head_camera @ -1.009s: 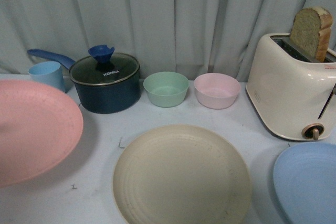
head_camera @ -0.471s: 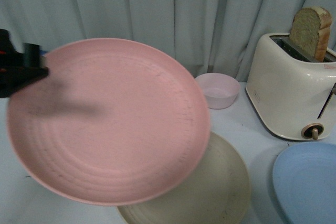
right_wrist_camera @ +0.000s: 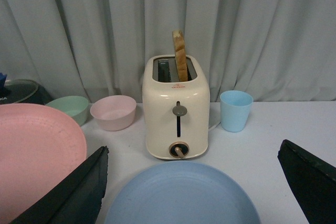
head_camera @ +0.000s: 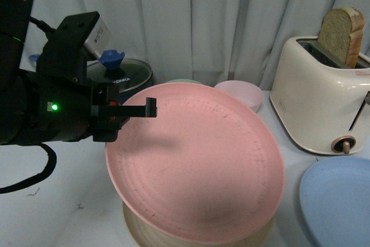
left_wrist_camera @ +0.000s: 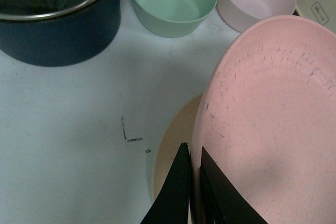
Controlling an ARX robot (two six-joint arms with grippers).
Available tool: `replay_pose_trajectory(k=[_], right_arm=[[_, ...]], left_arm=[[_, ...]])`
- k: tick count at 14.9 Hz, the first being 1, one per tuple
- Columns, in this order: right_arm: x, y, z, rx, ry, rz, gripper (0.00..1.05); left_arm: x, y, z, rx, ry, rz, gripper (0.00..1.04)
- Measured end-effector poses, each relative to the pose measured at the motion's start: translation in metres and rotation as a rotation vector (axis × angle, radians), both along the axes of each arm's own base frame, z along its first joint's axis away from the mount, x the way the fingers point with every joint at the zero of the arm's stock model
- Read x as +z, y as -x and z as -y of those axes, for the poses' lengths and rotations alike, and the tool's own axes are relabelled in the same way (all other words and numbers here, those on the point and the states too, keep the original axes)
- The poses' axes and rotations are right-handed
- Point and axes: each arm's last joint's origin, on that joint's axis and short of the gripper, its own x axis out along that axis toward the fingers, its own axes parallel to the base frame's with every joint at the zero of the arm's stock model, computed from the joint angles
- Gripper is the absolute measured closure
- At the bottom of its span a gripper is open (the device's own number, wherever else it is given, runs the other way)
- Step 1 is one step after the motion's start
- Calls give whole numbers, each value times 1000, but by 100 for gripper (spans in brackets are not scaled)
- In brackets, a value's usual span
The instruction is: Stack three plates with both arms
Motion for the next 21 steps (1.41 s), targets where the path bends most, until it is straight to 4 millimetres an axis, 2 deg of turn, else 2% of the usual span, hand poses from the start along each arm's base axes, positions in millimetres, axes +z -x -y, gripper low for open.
replay_pose_trajectory(k=[3,9,13,14,17,21], right_arm=[[0,0,0,0,0,0,6],[0,0,0,0,0,0,6],[0,0,0,0,0,0,6],[0,0,0,0,0,0,6],[0,0,0,0,0,0,6],[0,0,0,0,0,0,6]], left_arm=[[-22,-4,5,24,-2,-58,102],[-48,-9,-1,75,-21,-94,102],[-51,-10,-5,95,-13,-103,102],[-52,-8,-4,80,-3,-126,99],[-50,-6,-3,71,34,-148,65],[-41,-4,-5,82,72,-130,48]])
